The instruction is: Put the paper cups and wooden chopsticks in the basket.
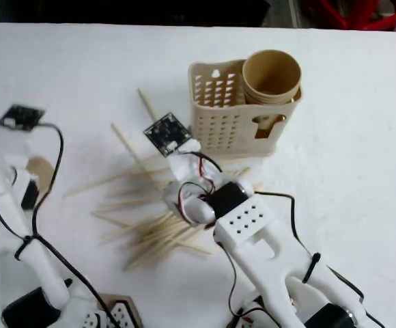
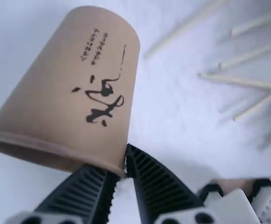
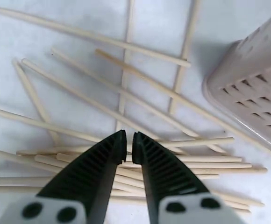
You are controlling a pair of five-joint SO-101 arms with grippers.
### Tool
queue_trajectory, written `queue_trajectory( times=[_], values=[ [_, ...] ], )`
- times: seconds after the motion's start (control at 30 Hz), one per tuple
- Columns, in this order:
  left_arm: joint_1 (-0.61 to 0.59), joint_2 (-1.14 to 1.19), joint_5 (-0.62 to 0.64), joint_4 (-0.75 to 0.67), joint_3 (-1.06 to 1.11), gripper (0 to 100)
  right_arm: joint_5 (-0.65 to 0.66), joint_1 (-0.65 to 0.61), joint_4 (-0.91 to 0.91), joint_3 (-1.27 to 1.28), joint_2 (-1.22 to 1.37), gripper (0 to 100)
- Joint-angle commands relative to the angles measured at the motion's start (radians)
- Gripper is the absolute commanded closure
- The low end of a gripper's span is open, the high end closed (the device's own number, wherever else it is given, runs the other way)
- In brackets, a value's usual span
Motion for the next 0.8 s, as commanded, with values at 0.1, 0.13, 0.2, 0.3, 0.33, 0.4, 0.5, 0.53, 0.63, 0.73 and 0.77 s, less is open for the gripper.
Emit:
queue_trajectory(
  times=[0.1,0.13,0.2,0.3,0.33,0.4,0.5,0.53,0.63,0.73,0.77],
  values=[
    [0.203,-0.018,0.031,0.009,-0.262,98,0.012,0.021,-0.018,-0.017,-0.013,95.8],
    [0.239,-0.018,0.031,0.006,-0.299,98,0.012,0.028,-0.018,-0.017,-0.013,95.7],
    [0.315,-0.018,0.031,0.0,-0.376,98,0.012,0.045,-0.019,-0.017,-0.013,95.7],
    [0.456,-0.015,0.031,-0.012,-0.496,98,0.012,0.051,-0.047,-0.011,-0.01,95.7],
    [0.503,-0.015,0.031,-0.028,-0.532,98,0.012,0.051,-0.054,-0.011,-0.004,95.7],
    [0.585,-0.008,0.031,-0.074,-0.601,98,0.014,0.051,-0.061,-0.002,-0.002,95.7],
    [0.688,-0.007,0.032,-0.175,-0.646,98,0.074,0.05,-0.061,0.008,-0.004,95.7],
    [0.72,-0.007,0.032,-0.207,-0.649,98,0.117,0.05,-0.061,0.014,-0.004,95.8],
    [0.803,-0.007,0.031,-0.292,-0.651,98,0.25,0.047,-0.062,0.037,-0.004,95.7],
    [0.881,-0.007,0.025,-0.362,-0.647,98,0.334,0.045,-0.087,0.06,-0.004,95.9],
    [0.908,-0.005,0.025,-0.384,-0.647,98,0.344,0.045,-0.107,0.074,-0.004,96.0]
  ],
)
